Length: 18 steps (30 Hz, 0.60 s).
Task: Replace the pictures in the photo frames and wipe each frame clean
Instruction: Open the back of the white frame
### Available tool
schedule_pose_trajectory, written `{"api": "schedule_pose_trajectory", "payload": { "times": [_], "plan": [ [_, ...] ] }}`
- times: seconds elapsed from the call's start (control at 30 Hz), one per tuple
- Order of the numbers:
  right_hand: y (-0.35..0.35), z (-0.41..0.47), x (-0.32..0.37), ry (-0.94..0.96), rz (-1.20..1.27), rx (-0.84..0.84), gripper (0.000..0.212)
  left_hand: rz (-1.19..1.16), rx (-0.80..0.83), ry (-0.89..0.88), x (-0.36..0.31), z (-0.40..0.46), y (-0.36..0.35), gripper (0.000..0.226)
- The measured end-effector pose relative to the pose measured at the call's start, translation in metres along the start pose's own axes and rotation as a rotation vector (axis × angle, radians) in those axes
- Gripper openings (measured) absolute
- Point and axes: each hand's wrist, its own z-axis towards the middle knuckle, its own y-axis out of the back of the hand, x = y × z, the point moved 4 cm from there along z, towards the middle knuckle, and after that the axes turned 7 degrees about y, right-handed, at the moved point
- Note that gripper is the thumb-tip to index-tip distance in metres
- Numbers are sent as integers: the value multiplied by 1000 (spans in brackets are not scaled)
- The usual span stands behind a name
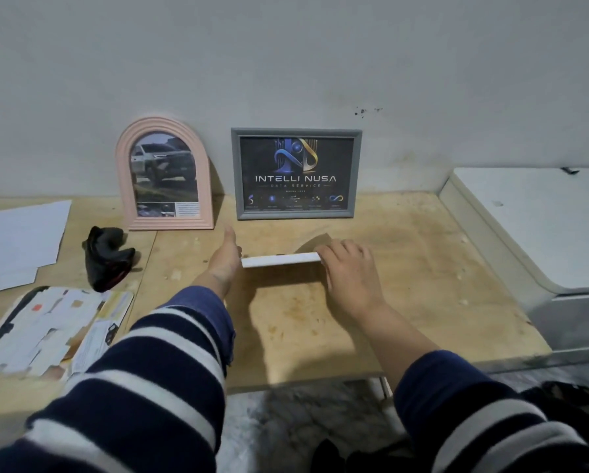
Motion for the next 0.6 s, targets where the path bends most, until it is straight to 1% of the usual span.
{"api": "schedule_pose_trajectory", "payload": {
  "times": [0.07,0.13,0.2,0.27,0.4,0.53,0.6],
  "plan": [
    [-6,-16,6,41,-17,37,46,26,21,11,8,0,1,87],
    [-12,-31,12,88,-28,59,35,43,8,11,16,1,3,88],
    [-19,-44,19,120,-43,72,23,65,-28,1,22,2,4,82],
    [-28,-52,26,138,-63,111,19,97,-50,2,29,3,2,76],
    [-44,-64,36,130,-95,209,26,131,-78,-2,41,1,1,43],
    [-56,-71,42,126,-94,292,35,177,-104,-85,48,1,4,30],
    [-60,-71,44,124,-92,293,35,166,-103,-106,52,1,6,30]
  ]
}}
